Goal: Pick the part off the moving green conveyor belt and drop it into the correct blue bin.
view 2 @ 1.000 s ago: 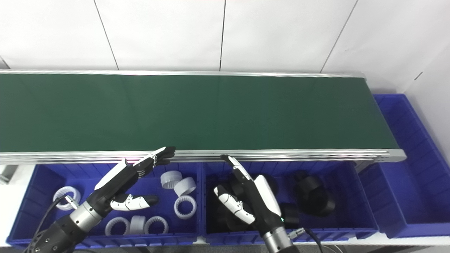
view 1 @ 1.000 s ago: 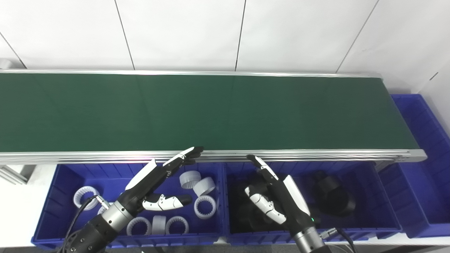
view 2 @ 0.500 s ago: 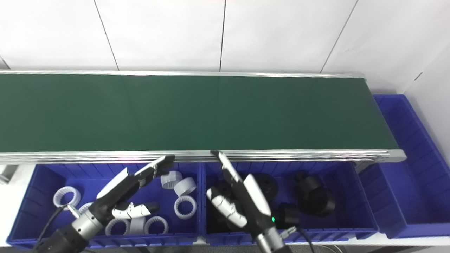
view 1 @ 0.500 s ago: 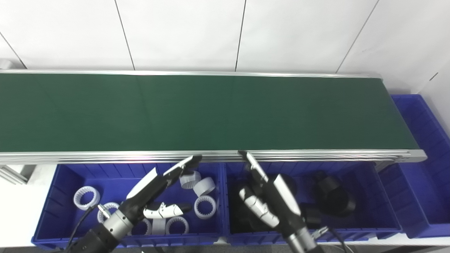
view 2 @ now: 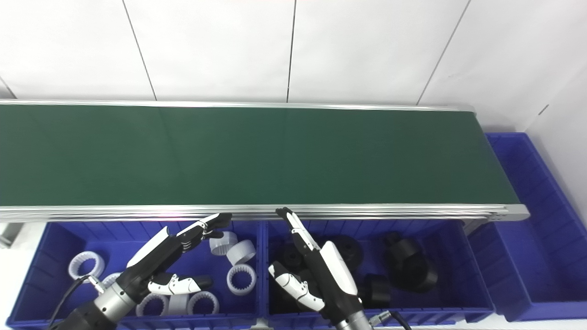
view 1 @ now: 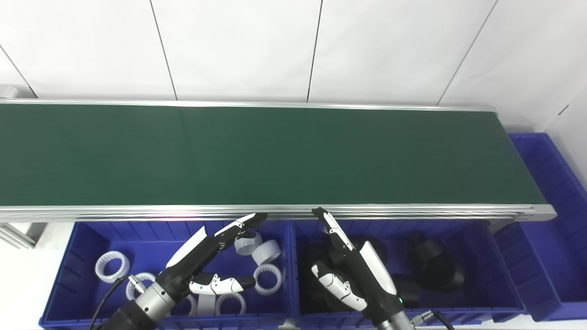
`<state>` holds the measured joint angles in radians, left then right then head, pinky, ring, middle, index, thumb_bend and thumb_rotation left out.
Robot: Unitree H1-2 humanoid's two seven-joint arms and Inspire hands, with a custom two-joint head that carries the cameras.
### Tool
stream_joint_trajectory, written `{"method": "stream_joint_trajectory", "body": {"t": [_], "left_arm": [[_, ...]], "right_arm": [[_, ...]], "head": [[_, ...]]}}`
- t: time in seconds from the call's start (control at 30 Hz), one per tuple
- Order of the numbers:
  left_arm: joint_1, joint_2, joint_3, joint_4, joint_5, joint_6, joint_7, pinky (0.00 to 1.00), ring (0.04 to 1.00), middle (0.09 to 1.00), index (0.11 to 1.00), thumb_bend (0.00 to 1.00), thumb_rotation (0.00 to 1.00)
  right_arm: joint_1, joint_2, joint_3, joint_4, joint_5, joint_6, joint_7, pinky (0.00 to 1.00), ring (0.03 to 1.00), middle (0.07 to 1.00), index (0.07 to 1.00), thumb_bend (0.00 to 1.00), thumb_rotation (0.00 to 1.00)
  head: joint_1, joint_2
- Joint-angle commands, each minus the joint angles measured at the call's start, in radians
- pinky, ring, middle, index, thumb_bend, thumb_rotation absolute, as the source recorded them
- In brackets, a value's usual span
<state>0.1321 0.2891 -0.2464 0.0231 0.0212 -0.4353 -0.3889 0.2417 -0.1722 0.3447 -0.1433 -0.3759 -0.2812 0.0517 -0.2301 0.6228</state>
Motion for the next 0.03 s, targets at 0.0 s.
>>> {"method": "stream_joint_trajectory", "body": {"t": [0.0], "left_arm": [[-0.012,-0.001,0.004,-0.025,-0.023,-0.034,0.001,0.87,0.932,0.952,0.928,0.41,0.58]], "right_arm": [[-0.012,-0.002,-0.001,-0.023,0.008,-0.059,0.005,0.92,0.969,1.000,0.980,0.39,0.95]], "head": [[0.002,0.001]]}}
